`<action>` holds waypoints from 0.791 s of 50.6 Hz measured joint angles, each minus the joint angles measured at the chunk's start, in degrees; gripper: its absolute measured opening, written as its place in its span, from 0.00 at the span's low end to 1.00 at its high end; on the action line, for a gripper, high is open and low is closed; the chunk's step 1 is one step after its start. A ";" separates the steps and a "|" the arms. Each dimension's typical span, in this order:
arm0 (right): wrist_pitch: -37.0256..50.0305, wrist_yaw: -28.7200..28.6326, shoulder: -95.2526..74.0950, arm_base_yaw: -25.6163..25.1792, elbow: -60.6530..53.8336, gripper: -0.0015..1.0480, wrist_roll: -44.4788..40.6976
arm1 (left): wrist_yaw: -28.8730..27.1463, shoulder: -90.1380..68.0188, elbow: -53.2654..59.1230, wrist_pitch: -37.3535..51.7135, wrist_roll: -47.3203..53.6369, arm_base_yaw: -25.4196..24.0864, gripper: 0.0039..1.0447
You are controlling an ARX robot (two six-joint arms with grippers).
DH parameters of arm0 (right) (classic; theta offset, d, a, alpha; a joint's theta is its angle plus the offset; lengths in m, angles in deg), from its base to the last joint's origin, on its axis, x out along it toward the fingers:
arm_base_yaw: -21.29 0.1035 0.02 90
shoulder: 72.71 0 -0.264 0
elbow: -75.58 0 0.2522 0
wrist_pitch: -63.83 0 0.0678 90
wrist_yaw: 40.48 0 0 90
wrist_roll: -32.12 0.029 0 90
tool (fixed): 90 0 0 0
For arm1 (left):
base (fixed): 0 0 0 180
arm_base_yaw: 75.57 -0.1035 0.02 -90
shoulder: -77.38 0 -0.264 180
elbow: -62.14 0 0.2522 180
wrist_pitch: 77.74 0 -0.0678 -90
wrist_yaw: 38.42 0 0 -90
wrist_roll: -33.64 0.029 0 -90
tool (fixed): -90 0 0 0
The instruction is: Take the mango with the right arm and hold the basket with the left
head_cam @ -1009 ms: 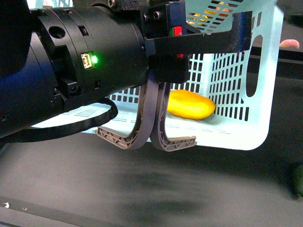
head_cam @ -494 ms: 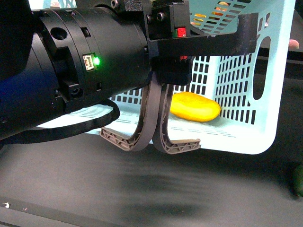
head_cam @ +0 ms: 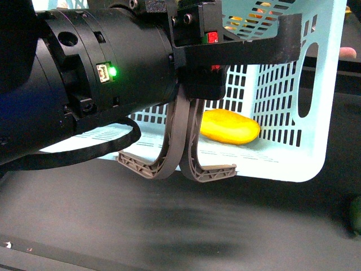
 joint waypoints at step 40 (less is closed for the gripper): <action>8.52 -20.83 13.88 -13.03 -6.01 0.02 -18.84 | 0.09 0.00 0.02 0.02 0.00 0.04 0.07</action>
